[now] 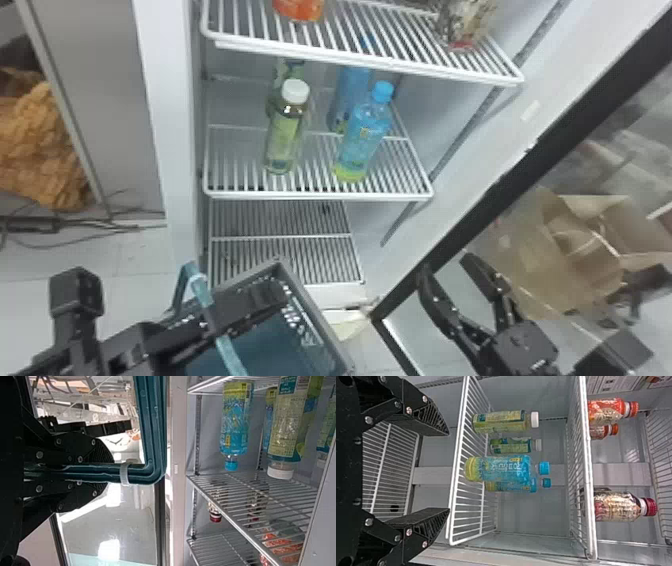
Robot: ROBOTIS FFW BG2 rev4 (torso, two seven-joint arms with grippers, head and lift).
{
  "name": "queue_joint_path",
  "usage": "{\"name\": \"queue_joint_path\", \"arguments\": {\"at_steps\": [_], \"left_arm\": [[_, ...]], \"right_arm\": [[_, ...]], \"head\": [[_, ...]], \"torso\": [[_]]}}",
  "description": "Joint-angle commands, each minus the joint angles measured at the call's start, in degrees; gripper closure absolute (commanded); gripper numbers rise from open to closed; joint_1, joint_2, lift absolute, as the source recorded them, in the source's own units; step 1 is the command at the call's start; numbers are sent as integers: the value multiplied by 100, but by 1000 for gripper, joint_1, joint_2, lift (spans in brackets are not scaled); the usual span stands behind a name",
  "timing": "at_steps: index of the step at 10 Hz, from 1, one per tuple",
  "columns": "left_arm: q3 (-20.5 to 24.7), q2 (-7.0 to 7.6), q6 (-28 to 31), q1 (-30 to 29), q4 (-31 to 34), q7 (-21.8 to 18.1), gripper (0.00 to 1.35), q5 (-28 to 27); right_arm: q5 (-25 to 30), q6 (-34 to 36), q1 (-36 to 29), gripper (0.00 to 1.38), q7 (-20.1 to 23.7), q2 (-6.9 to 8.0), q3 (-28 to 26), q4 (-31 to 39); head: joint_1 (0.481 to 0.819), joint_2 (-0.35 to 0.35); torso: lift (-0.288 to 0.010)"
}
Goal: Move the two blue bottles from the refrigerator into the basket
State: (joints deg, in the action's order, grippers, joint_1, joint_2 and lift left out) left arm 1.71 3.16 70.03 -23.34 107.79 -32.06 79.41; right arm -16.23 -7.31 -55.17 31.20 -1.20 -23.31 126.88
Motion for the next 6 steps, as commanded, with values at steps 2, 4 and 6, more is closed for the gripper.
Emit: {"name": "queue_joint_path", "arguments": {"at_steps": [2, 4, 6], "left_arm": [[0, -9, 0, 0, 0, -2, 1197, 11], [0, -9, 0, -14, 0, 7, 1197, 11], [0, -9, 0, -14, 0, 7, 1197, 11]], "right_arm": [[-11, 0, 19, 415, 0, -3, 0, -25], [-34, 0, 19, 415, 0, -12, 0, -53], [-102, 0, 33, 415, 0, -12, 11, -96]], "head": [[695, -350], [695, -350], [695, -350]], "torso": [[-216], [-216], [-216]]}}
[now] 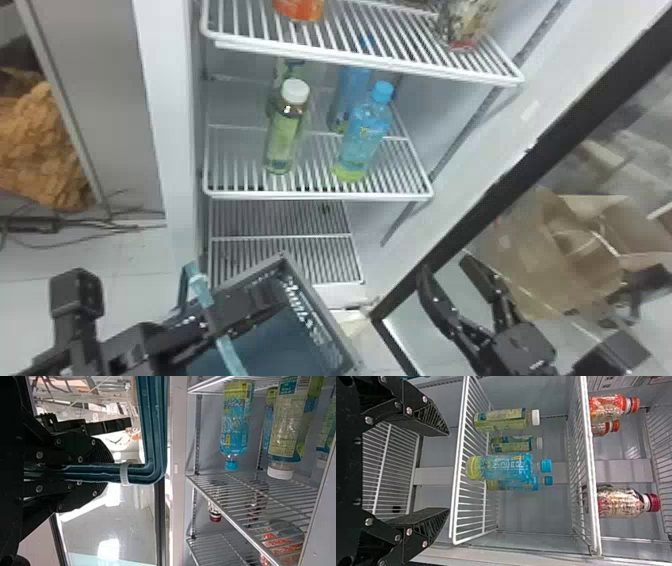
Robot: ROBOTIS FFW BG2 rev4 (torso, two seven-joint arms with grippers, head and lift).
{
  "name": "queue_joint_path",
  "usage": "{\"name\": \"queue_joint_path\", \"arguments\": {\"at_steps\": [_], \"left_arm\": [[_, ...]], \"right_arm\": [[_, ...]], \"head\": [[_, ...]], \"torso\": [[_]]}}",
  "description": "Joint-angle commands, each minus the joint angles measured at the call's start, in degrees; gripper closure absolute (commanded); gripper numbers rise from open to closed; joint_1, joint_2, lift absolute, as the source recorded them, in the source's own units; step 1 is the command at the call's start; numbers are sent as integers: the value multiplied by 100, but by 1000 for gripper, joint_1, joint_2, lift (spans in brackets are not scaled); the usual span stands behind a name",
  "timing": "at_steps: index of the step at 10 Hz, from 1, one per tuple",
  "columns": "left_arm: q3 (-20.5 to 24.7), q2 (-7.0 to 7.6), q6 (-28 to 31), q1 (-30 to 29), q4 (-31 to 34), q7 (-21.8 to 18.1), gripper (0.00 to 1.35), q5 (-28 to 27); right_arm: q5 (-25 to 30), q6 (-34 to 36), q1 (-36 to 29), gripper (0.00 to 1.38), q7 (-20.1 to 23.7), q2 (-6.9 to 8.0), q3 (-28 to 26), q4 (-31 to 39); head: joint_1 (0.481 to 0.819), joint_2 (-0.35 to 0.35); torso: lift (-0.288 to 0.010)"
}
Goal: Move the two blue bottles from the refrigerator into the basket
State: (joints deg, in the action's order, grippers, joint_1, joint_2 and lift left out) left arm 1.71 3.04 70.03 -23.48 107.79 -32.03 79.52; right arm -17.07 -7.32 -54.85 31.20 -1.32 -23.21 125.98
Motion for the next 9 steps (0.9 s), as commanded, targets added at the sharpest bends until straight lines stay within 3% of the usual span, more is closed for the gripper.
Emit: {"name": "queue_joint_path", "arguments": {"at_steps": [1, 9], "left_arm": [[11, -5, 0, 0, 0, -5, 1197, 0], [11, -14, 0, -14, -14, -5, 1197, 11]], "right_arm": [[-29, 0, 1, 417, 0, -9, 13, -19], [-29, 14, 760, 406, -9, -229, 276, -469]], "head": [[695, -350], [695, -350]], "torso": [[-216], [-216]]}}
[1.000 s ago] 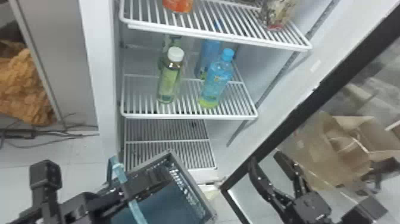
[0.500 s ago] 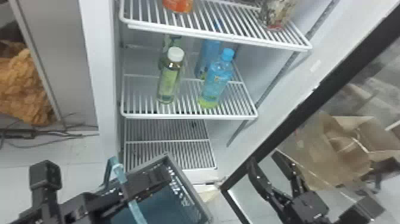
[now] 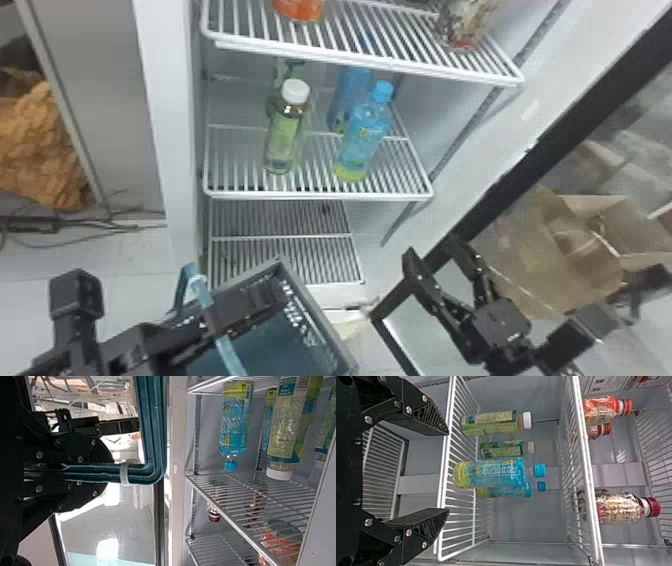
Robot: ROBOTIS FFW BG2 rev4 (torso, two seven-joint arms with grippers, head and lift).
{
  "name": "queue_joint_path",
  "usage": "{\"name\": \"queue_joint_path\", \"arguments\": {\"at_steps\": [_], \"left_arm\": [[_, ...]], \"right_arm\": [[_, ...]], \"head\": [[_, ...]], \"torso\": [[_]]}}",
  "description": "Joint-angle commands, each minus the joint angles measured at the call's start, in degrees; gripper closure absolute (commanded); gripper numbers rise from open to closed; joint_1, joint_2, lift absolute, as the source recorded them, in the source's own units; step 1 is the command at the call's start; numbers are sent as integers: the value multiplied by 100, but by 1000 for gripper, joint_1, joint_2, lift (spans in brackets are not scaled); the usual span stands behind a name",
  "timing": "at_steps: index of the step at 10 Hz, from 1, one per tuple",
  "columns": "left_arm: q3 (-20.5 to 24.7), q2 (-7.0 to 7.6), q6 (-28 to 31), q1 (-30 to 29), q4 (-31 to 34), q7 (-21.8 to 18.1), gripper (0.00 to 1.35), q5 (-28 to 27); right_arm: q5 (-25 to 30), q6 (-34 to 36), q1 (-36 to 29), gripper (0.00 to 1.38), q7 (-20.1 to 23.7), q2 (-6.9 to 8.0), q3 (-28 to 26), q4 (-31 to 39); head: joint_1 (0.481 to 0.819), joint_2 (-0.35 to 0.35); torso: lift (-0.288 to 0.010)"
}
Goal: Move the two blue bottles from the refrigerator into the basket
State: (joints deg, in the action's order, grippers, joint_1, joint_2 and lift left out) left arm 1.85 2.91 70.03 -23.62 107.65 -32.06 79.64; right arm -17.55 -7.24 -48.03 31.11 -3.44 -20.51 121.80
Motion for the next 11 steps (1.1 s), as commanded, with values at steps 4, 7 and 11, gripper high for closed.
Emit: {"name": "queue_joint_path", "arguments": {"at_steps": [4, 7, 11], "left_arm": [[10, -1, 14, 0, 0, -2, 1197, 0], [10, 8, 28, 14, 0, -2, 1197, 0], [-2, 26, 42, 14, 0, -2, 1199, 0]], "right_arm": [[7, 7, 866, 403, -88, -210, 394, -741], [75, -7, 1498, 403, -272, -236, 577, -1205], [75, -7, 2117, 403, -413, -298, 794, -1627]], "head": [[695, -350], [695, -350], [695, -350]], "torso": [[-216], [-216], [-216]]}}
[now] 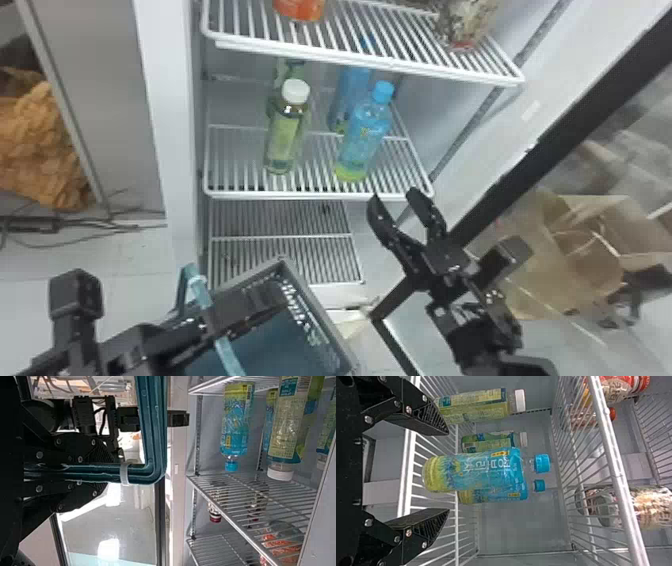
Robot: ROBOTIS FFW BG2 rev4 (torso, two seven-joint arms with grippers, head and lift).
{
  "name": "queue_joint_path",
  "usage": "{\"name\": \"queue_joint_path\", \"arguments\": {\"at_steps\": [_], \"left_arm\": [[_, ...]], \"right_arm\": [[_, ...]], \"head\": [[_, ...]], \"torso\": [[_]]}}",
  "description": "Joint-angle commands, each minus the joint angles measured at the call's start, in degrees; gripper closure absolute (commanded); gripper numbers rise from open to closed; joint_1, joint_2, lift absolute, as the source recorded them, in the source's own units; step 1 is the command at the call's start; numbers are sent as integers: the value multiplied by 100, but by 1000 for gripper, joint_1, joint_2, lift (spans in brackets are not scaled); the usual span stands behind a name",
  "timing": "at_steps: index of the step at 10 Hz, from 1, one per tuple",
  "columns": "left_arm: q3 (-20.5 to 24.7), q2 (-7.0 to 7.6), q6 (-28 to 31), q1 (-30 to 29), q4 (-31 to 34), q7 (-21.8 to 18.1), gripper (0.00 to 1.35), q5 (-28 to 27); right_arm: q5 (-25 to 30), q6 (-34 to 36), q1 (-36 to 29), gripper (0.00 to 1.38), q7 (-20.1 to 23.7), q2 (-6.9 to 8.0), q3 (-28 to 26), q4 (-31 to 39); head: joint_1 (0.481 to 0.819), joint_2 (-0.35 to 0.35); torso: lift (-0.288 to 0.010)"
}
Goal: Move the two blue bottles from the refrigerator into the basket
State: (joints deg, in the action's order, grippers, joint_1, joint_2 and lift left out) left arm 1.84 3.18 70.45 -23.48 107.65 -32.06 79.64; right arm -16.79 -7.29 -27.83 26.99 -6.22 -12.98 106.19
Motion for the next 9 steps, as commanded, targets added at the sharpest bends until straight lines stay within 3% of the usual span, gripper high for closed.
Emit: {"name": "queue_joint_path", "arguments": {"at_steps": [1, 9], "left_arm": [[-2, -2, 0, 0, 0, -2, 1197, 0], [-2, -2, -14, 14, 0, -2, 1197, 23]], "right_arm": [[11, -2, 281, 403, -36, -55, 156, -220], [57, -2, 1349, 403, -343, -134, 636, -1050]], "head": [[695, -350], [695, -350]], "torso": [[-216], [-216]]}}
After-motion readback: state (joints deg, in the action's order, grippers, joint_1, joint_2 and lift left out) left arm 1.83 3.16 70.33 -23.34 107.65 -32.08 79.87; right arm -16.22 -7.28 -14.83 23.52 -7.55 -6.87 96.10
